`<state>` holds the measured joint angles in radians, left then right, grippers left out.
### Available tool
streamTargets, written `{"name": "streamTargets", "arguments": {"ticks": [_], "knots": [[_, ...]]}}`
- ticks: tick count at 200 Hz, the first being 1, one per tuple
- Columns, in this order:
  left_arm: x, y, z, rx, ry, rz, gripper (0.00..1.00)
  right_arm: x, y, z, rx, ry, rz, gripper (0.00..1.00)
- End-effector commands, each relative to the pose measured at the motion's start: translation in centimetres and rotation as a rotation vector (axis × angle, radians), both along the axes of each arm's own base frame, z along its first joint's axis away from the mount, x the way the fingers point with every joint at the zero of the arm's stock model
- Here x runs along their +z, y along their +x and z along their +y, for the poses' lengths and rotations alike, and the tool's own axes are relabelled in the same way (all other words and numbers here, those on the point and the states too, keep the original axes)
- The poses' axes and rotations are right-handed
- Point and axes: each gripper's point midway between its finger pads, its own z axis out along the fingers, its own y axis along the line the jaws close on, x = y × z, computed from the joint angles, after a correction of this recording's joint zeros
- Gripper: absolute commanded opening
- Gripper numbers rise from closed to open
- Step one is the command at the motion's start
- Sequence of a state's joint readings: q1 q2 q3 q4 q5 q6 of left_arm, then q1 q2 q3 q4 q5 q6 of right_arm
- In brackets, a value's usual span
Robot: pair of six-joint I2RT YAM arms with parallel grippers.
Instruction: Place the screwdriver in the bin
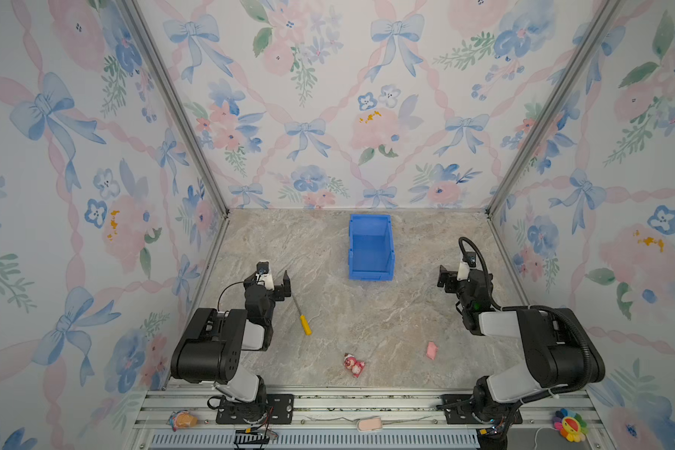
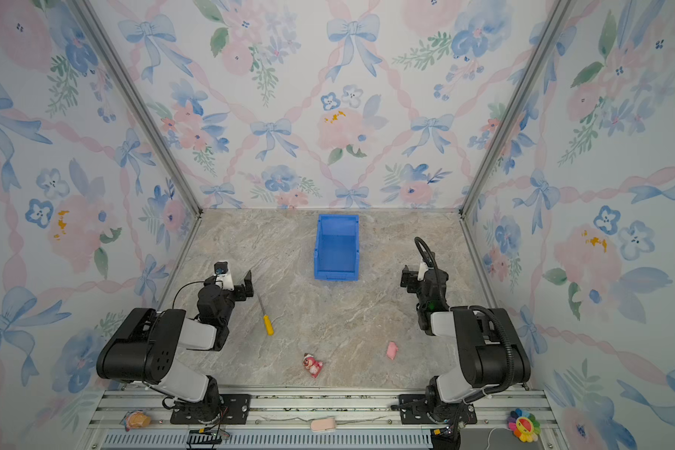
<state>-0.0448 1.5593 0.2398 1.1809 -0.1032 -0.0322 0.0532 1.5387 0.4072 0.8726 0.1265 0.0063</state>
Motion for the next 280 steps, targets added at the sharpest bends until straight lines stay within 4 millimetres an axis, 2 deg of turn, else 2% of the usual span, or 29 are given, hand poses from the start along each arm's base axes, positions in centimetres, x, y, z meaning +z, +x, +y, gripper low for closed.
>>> {"name": "streamTargets", "arguments": {"ticks": [1,217,253,280], "knots": [[0.4,0.3,0.1,-0.007,0.011,-0.014,0.98,-0.1,-0.1,0.2,0.014,-0.007,-0.005,0.97],[0.4,0.2,0.1,-0.007,0.012,-0.012,0.98,-0.2,-0.1,0.2,0.016,-0.004,-0.003,0.97],[1.1,0.0,-0.5,-0.04,0.017,-0.032,0.98,0.2,-0.1,-0.1,-0.01,-0.011,-0.006,0.97],[2.3,-0.5,0.5,0.024,0.01,-0.055,0.98,1.0,0.3,-0.4,-0.036,-0.024,0.066,0.97]]}}
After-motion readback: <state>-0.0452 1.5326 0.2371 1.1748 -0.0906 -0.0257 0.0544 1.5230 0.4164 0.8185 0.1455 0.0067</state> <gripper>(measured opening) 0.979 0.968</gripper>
